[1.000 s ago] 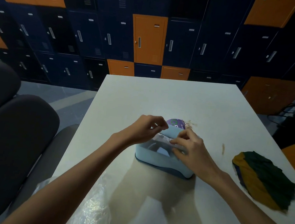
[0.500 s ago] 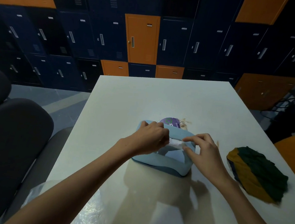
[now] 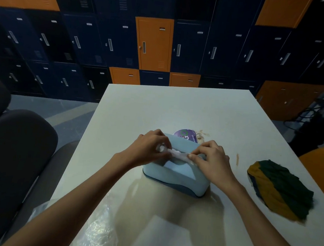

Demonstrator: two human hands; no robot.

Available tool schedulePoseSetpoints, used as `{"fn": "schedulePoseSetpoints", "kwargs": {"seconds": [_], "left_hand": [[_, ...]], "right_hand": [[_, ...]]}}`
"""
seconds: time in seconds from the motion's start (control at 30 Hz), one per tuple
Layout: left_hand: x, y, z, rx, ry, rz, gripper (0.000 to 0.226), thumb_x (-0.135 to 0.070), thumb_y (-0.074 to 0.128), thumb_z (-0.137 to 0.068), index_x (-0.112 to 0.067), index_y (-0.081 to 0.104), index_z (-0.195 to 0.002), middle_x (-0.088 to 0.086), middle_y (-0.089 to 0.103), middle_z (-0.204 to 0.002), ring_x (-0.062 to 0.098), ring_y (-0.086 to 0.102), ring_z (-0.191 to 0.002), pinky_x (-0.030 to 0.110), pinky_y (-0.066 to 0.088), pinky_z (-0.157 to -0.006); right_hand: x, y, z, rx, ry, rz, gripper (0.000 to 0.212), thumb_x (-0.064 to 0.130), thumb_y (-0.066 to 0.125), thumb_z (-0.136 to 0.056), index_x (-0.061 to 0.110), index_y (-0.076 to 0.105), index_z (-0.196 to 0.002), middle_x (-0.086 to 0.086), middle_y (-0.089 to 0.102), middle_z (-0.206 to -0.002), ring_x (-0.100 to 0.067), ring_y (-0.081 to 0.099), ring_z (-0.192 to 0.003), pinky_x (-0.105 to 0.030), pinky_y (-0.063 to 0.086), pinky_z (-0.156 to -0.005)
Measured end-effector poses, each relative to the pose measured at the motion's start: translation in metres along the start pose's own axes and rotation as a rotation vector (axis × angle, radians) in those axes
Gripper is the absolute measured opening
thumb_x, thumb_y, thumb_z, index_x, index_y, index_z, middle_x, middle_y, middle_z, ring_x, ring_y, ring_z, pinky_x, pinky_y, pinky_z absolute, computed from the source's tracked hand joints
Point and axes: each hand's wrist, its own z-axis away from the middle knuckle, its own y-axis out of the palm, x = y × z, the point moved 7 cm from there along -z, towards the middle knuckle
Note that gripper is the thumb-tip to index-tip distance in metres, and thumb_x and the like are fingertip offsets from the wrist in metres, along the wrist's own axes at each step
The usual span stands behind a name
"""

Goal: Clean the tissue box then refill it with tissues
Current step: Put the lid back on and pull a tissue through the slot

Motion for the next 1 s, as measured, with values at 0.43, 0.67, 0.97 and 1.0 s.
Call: {"fn": "schedulePoseSetpoints", "kwargs": {"seconds": [0.43, 0.67, 0.97, 1.0], "left_hand": [[-0.005, -0.004, 0.022, -0.091, 0.152, 0.168, 0.007, -0.030, 0.067, -0.085, -0.023, 0.067, -0.087, -0.012, 0.069, -0.091, 0.009, 0.063, -0.085, 0.036, 0.052, -0.077], [-0.020, -0.004, 0.012, -0.038, 0.087, 0.127, 0.019, -0.039, 0.065, -0.091, -0.022, 0.071, -0.090, -0.006, 0.065, -0.093, 0.010, 0.063, -0.082, 0.033, 0.051, -0.075], [-0.034, 0.015, 0.005, 0.116, 0.036, -0.177, 0.020, -0.035, 0.056, -0.096, -0.018, 0.066, -0.102, 0.000, 0.054, -0.096, 0.019, 0.053, -0.094, 0.030, 0.031, -0.076], [-0.035, 0.014, 0.006, 0.098, 0.044, -0.166, 0.017, -0.033, 0.055, -0.097, -0.020, 0.065, -0.102, 0.000, 0.055, -0.099, 0.019, 0.053, -0.094, 0.030, 0.030, -0.076]], "right_hand": [[0.007, -0.003, 0.023, 0.098, -0.170, -0.264, 0.020, 0.018, 0.080, -0.075, 0.033, 0.066, -0.072, 0.016, 0.058, -0.101, -0.005, 0.054, -0.105, -0.023, 0.038, -0.095], [0.008, 0.000, 0.021, 0.136, -0.215, -0.226, 0.024, 0.017, 0.080, -0.074, 0.035, 0.064, -0.071, 0.011, 0.057, -0.108, 0.000, 0.052, -0.108, -0.008, 0.036, -0.090], [0.009, -0.001, 0.019, 0.121, -0.182, -0.248, 0.018, 0.019, 0.075, -0.080, 0.033, 0.065, -0.076, 0.014, 0.059, -0.103, 0.003, 0.051, -0.104, -0.010, 0.040, -0.086], [0.010, -0.003, 0.018, 0.103, -0.168, -0.276, 0.015, 0.017, 0.073, -0.082, 0.031, 0.067, -0.080, 0.014, 0.061, -0.100, 0.002, 0.054, -0.101, -0.013, 0.042, -0.086]]}}
